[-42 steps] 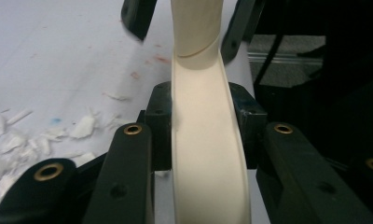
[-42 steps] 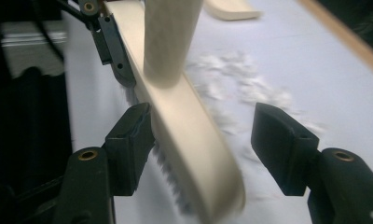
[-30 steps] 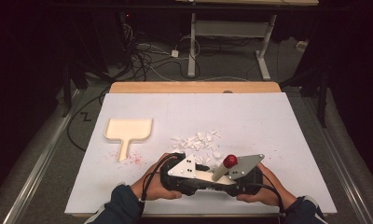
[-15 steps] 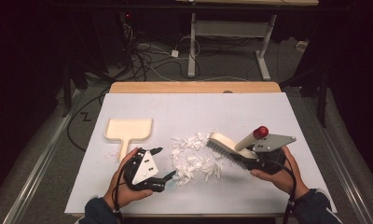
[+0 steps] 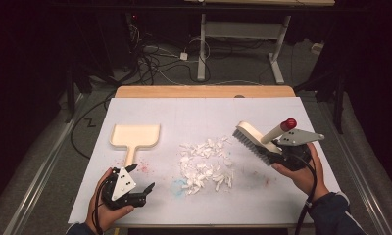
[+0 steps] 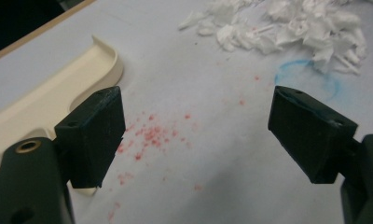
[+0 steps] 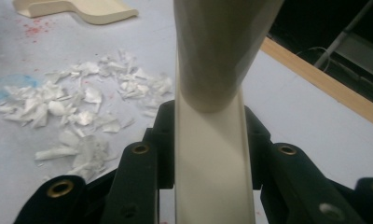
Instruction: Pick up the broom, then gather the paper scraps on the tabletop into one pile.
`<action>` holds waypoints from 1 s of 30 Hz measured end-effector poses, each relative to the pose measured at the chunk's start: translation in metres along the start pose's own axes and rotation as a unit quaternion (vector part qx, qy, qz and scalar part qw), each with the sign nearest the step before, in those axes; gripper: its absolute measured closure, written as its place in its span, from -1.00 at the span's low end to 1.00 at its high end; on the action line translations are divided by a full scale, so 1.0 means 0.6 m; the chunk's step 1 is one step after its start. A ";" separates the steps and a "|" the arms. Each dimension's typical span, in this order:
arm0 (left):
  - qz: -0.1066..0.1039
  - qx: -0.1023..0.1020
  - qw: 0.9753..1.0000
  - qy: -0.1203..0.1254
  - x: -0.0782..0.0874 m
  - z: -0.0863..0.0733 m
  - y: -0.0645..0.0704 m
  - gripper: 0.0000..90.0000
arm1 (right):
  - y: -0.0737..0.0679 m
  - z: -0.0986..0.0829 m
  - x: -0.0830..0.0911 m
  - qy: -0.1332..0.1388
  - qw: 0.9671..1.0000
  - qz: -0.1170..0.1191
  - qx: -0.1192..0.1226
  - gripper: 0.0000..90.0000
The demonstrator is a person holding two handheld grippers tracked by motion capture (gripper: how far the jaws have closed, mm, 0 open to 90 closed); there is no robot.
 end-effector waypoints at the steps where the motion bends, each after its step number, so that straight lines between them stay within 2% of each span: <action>1: 0.004 -0.001 1.000 -0.008 -0.001 -0.005 0.001 -0.60 | 0.002 -0.001 -0.002 -0.001 1.000 -0.005 -0.002 0.50; 2: 0.004 -0.002 1.000 -0.010 -0.001 -0.007 0.003 -0.60 | 0.006 -0.002 -0.005 -0.004 1.000 -0.014 0.000 0.50; 3: 0.006 -0.002 1.000 -0.012 -0.001 -0.007 0.003 -0.61 | 0.012 -0.004 -0.013 -0.007 0.999 -0.035 0.008 0.50; 5: 0.014 -0.005 1.000 -0.013 -0.001 -0.007 0.005 -0.61 | 0.016 -0.006 -0.018 -0.011 0.999 -0.044 0.009 0.50; 7: 0.013 -0.008 1.000 -0.017 -0.004 -0.008 0.008 -0.61 | 0.025 -0.008 -0.029 -0.018 0.998 -0.054 0.008 0.50; 8: 0.012 -0.007 1.000 -0.019 -0.006 -0.009 0.008 -0.62 | 0.036 -0.008 -0.042 -0.022 0.997 -0.069 0.007 0.50; 9: 0.011 -0.007 1.000 -0.020 -0.007 -0.009 0.008 -0.62 | 0.036 -0.008 -0.042 -0.022 0.997 -0.069 0.007 0.50; 13: 0.013 -0.006 1.000 -0.028 -0.013 -0.011 0.005 -0.62 | 0.055 -0.008 -0.089 -0.042 0.993 -0.105 0.020 0.50; 14: 0.014 -0.005 1.000 -0.028 -0.012 -0.011 0.005 -0.62 | 0.055 -0.008 -0.089 -0.042 0.993 -0.105 0.020 0.50; 17: 0.020 -0.004 1.000 -0.024 -0.009 -0.009 0.006 -0.62 | 0.063 -0.009 -0.127 -0.056 0.988 -0.136 0.038 0.50; 19: 0.019 -0.005 0.999 -0.025 -0.009 -0.009 0.005 -0.62 | 0.062 -0.009 -0.166 -0.073 0.987 -0.140 0.045 0.50; 20: 0.019 -0.005 0.999 -0.025 -0.009 -0.009 0.005 -0.62 | 0.062 -0.009 -0.166 -0.073 0.987 -0.140 0.045 0.50; 21: 0.018 -0.005 1.000 -0.025 -0.010 -0.009 0.004 -0.62 | 0.059 -0.009 -0.174 -0.077 0.986 -0.138 0.047 0.50; 22: 0.017 -0.007 1.000 -0.025 -0.011 -0.008 0.004 -0.62 | 0.047 -0.010 -0.194 -0.083 0.986 -0.133 0.052 0.50; 24: 0.015 -0.009 0.999 -0.028 -0.012 -0.010 0.006 -0.62 | 0.032 -0.009 -0.206 -0.085 0.987 -0.123 0.058 0.50; 26: 0.014 -0.009 0.999 -0.033 -0.011 -0.012 0.008 -0.62 | 0.007 -0.006 -0.215 -0.088 0.986 -0.115 0.084 0.50; 28: 0.014 -0.008 0.999 -0.035 -0.009 -0.015 0.009 -0.62 | -0.014 -0.005 -0.220 -0.088 0.986 -0.103 0.097 0.50; 29: 0.014 -0.008 0.999 -0.035 -0.009 -0.015 0.009 -0.62 | -0.014 -0.005 -0.220 -0.088 0.986 -0.103 0.097 0.50; 30: 0.015 -0.006 0.999 -0.033 -0.006 -0.015 0.009 -0.62 | -0.039 -0.003 -0.221 -0.084 0.986 -0.087 0.113 0.49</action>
Point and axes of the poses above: each handheld gripper's, and its own axes: x roughly backward along the jaws, z roughly out of its top, y roughly to its right, the point moved 4 cm from there along -x, roughly forward along the jaws, and after that the axes turned 11 degrees about -z, right-handed, at the moved point
